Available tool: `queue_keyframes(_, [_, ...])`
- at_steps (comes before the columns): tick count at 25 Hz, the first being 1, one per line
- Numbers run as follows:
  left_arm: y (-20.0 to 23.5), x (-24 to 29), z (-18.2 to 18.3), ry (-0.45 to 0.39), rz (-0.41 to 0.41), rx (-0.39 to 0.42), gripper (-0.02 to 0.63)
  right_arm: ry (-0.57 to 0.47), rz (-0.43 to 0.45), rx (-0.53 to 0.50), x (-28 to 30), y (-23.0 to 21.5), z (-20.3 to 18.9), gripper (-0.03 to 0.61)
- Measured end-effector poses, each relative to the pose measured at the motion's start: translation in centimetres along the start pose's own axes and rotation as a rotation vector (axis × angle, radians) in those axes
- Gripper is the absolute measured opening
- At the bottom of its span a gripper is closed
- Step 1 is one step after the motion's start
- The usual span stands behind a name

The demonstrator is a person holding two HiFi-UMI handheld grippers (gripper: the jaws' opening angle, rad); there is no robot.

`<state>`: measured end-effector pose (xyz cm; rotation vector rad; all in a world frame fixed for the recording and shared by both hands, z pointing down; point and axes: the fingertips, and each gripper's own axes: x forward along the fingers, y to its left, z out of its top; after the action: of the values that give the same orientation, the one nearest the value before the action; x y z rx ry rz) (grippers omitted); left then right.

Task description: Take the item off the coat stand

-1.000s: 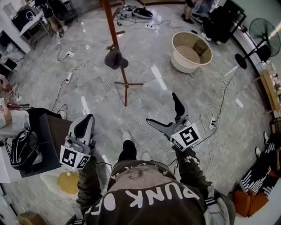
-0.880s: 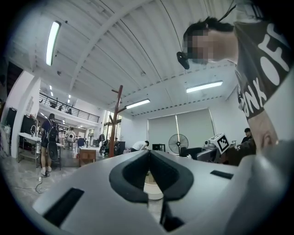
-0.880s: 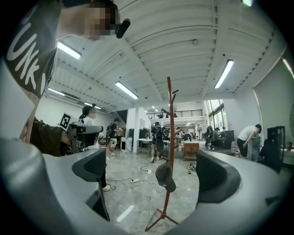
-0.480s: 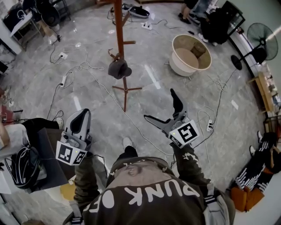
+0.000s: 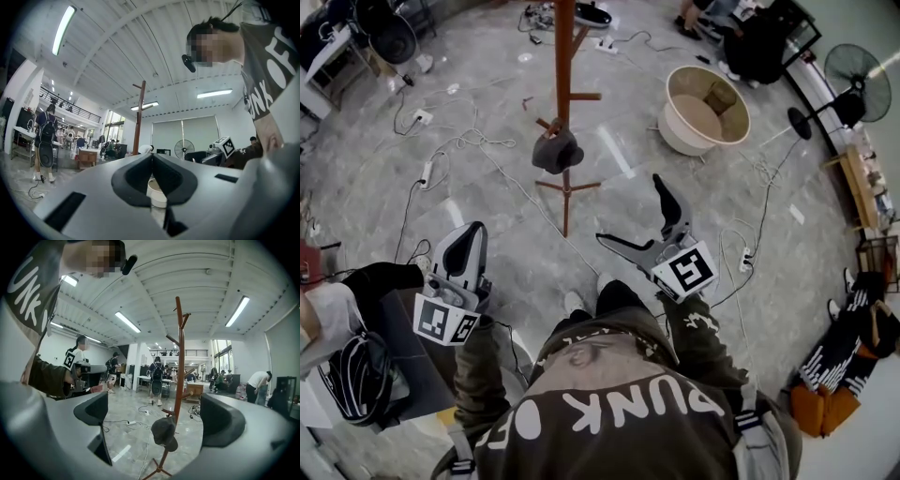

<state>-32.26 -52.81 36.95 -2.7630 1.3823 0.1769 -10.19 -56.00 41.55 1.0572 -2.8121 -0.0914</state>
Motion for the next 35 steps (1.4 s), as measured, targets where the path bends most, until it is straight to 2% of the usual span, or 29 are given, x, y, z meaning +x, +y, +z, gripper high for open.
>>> queue_keyframes(5, [1.4,2.8,-0.8,0.012,0.002,0.006,0.005,0.031,0.017,-0.012,3.2,-2.9,-2.2,0.595])
queue_keyframes(10, [3.7,5.8,-1.0,0.023,0.043,0.035,0.005,0.064,0.058,0.003,7.6,-6.3,-5.7,0.595])
queue_keyframes(14, [5.3,8.0,-0.7,0.029,0.084,0.048,0.005,0.144,0.101,0.024,11.5,-8.8,-10.6,0.595])
queue_keyframes(21, [6.0,10.9,-2.1,0.073,0.085,0.045,0.005,0.299,0.124,0.017,18.6,-11.9,-21.1,0.595])
queue_keyframes(26, [5.9,10.9,-3.2,0.109,0.085,0.028,0.005,0.329,0.150,-0.047,22.4,-11.9,-24.1,0.594])
queue_keyframes(31, [6.1,11.0,-3.3,0.124,0.090,0.030,0.005,0.301,0.157,-0.091,25.2,-12.0,-24.2,0.533])
queue_keyframes(35, [6.3,10.7,-3.4,0.126,0.097,0.034,0.005,0.273,0.156,-0.122,26.2,-11.6,-24.0,0.424])
